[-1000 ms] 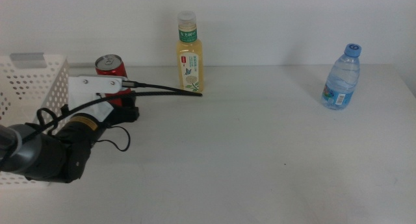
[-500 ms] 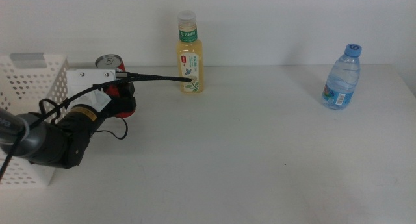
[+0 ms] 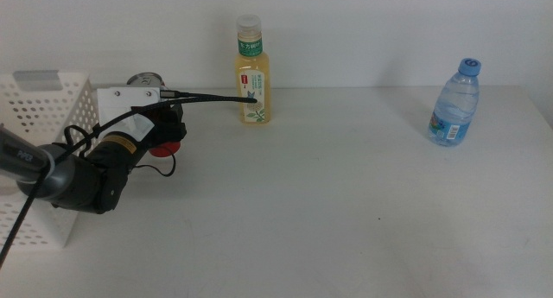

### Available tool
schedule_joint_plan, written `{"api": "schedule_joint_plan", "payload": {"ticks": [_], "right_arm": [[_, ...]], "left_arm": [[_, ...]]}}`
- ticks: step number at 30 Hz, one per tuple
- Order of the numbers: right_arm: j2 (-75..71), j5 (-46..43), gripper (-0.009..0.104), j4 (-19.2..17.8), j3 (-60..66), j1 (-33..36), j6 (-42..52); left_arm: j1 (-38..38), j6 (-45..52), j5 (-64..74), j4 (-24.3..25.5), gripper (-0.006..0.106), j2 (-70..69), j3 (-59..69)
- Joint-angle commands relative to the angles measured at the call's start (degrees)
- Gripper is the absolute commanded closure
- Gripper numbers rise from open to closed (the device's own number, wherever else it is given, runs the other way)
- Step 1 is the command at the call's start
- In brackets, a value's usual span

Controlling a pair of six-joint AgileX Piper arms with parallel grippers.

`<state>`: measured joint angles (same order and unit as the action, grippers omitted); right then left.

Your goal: Use arms to grab the bottles and put them into the dustbin to the left of the table.

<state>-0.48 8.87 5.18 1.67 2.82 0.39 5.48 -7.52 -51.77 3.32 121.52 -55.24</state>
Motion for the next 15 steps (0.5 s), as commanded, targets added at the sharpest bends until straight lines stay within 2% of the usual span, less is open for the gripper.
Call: {"api": "schedule_joint_plan", "payload": {"ticks": [1,5,8,10,15], "right_arm": [[-1.65,-4.51,0.024,-0.61,-0.52,-0.43,0.26],[-1.65,-4.51,0.024,-0.61,-0.52,-0.43,0.26],[-1.65,-4.51,0.024,-0.61,-0.52,-0.43,0.26],[-1.65,-4.51,0.024,-0.61,-0.52,-0.43,0.26],[-1.65,-4.51,0.024,-0.61,-0.52,-0.43,0.26]], "left_arm": [[0.03,-0.70,-4.15,-0.17,0.029,-3.03,-1.37],[0.03,-1.82,-3.50,0.65,0.063,-3.39,-1.10],[0.08,-6.05,-3.69,2.46,0.081,-5.07,0.34],[0.08,-5.90,-4.32,2.62,0.086,-6.70,2.26],[0.08,-3.84,-4.72,2.30,0.086,-12.55,8.14]]}}
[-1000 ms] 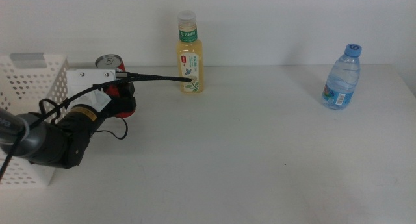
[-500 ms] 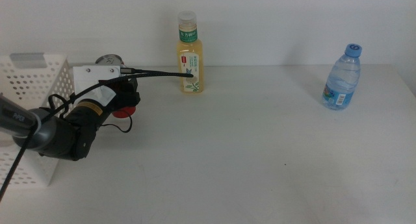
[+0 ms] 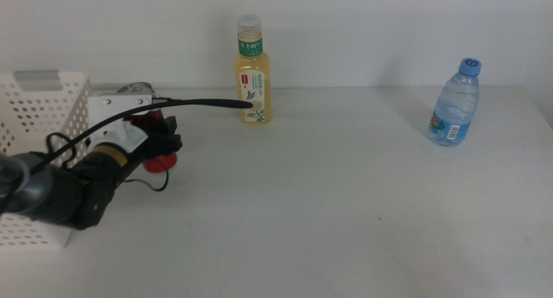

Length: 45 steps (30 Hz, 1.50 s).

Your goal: Use arms to grab the bottles and put them into the dustbin to the left of the table.

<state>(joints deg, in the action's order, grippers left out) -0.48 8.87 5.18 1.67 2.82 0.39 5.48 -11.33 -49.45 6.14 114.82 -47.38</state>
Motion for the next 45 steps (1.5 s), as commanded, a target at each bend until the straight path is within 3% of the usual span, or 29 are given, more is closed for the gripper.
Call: {"api": "schedule_joint_plan", "payload": {"ticks": [1,7,18,26,32,38,45], "right_arm": [[-1.65,-4.51,0.024,-0.61,-0.52,-0.43,0.26],[-1.65,-4.51,0.024,-0.61,-0.52,-0.43,0.26],[-1.65,-4.51,0.024,-0.61,-0.52,-0.43,0.26],[-1.65,-4.51,0.024,-0.61,-0.52,-0.43,0.26],[-1.65,-4.51,0.024,-0.61,-0.52,-0.43,0.26],[-1.65,-4.51,0.024,-0.61,-0.52,-0.43,0.26],[-1.65,-4.51,0.024,-0.61,-0.52,-0.43,0.26]], "left_arm": [[0.08,0.11,-6.84,-0.47,0.085,-7.45,1.76],[0.08,1.04,-1.38,0.25,0.084,-18.61,8.98],[0.01,-0.55,27.51,0.56,0.085,-42.09,9.82],[-1.27,0.45,62.97,-0.65,0.085,-49.50,-2.32],[-3.59,3.89,74.46,-0.77,0.085,-49.24,-11.27],[-9.09,11.01,83.71,-3.93,0.085,-45.18,-20.24],[-18.50,26.12,95.42,-14.83,0.085,-36.32,-31.39]]}}
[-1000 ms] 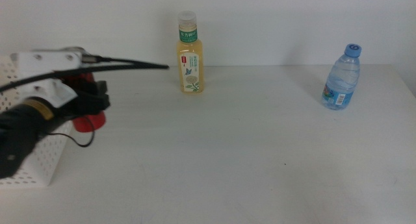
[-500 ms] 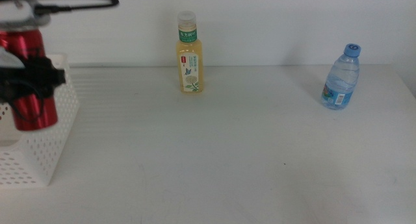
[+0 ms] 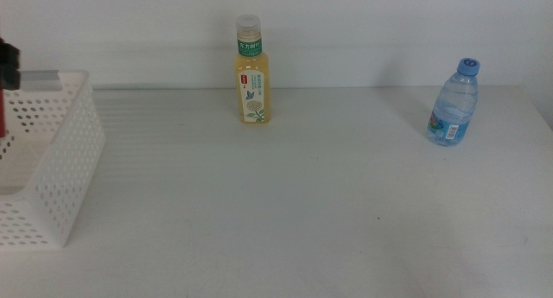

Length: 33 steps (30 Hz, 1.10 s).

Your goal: Use arms to grab the bottles and put them into the dustbin to the left of the table.

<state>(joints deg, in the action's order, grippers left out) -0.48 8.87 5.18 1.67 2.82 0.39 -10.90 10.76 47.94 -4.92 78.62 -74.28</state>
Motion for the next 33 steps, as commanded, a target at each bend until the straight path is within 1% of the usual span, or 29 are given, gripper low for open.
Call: {"api": "schedule_joint_plan", "payload": {"ticks": [1,3,5,11,21,27,29,31,33], "right_arm": [[-1.65,-4.51,0.024,-0.61,-0.52,-0.43,0.26],[-1.65,-4.51,0.024,-0.61,-0.52,-0.43,0.26],[-1.65,-4.51,0.024,-0.61,-0.52,-0.43,0.26],[-1.65,-4.51,0.024,-0.61,-0.52,-0.43,0.26],[-1.65,-4.51,0.024,-0.61,-0.52,-0.43,0.26],[-1.65,-4.51,0.024,-0.61,-0.52,-0.43,0.26],[-1.65,-4.51,0.024,-0.61,-0.52,-0.43,0.26],[-1.65,-4.51,0.024,-0.61,-0.52,-0.43,0.26],[-1.65,-4.51,0.024,-0.61,-0.52,-0.43,0.26]], "left_arm": [[-3.28,5.52,-1.02,-5.14,0.085,0.98,-5.49],[-5.80,8.80,0.95,-8.00,0.085,3.78,-7.78],[-7.53,10.67,2.42,-8.73,0.085,6.50,-9.41],[-8.67,10.74,2.95,-6.16,0.085,13.91,-12.49],[-8.67,10.78,0.84,-5.95,0.085,24.30,-13.05],[-8.67,10.78,-0.67,-4.64,0.084,27.97,-13.05],[-8.67,10.75,-1.16,-4.02,0.082,28.71,-13.05],[-8.67,10.68,-1.70,-3.22,0.076,28.96,-13.05],[-8.67,9.89,-2.27,-2.28,0.067,28.96,-13.05]]}}
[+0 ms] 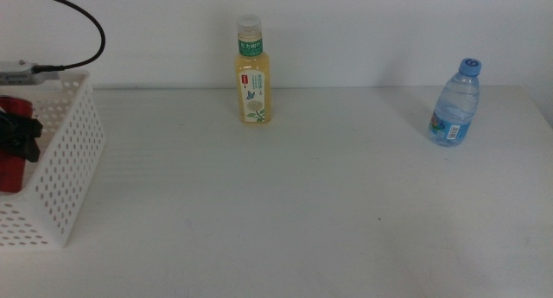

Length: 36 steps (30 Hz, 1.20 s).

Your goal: Use arms to grab the bottles and put them into the dustbin to the left of the table.

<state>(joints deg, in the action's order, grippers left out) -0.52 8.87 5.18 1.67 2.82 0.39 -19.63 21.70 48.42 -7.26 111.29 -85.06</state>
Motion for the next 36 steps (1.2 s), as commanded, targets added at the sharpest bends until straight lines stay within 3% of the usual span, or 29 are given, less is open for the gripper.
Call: {"api": "schedule_joint_plan", "payload": {"ticks": [1,6,9,24,36], "right_arm": [[-1.61,-4.51,0.024,-0.61,-0.52,-0.43,0.26],[-1.61,-4.51,0.024,-0.61,-0.52,-0.43,0.26],[-1.61,-4.51,0.024,-0.61,-0.52,-0.43,0.26],[-1.61,-4.51,0.024,-0.61,-0.52,-0.43,0.26],[-1.61,-4.51,0.024,-0.61,-0.52,-0.43,0.26]], "left_arm": [[0.06,-1.06,-2.87,0.06,0.062,-3.70,-2.27],[0.06,-0.81,-2.64,-1.15,0.025,-3.70,-2.27],[0.12,1.28,-1.92,-3.21,0.010,-3.70,-2.27],[1.35,-1.32,1.93,-8.77,0.013,-15.89,-2.21],[16.03,-9.92,4.53,-4.16,0.020,-27.55,-0.82]]}}
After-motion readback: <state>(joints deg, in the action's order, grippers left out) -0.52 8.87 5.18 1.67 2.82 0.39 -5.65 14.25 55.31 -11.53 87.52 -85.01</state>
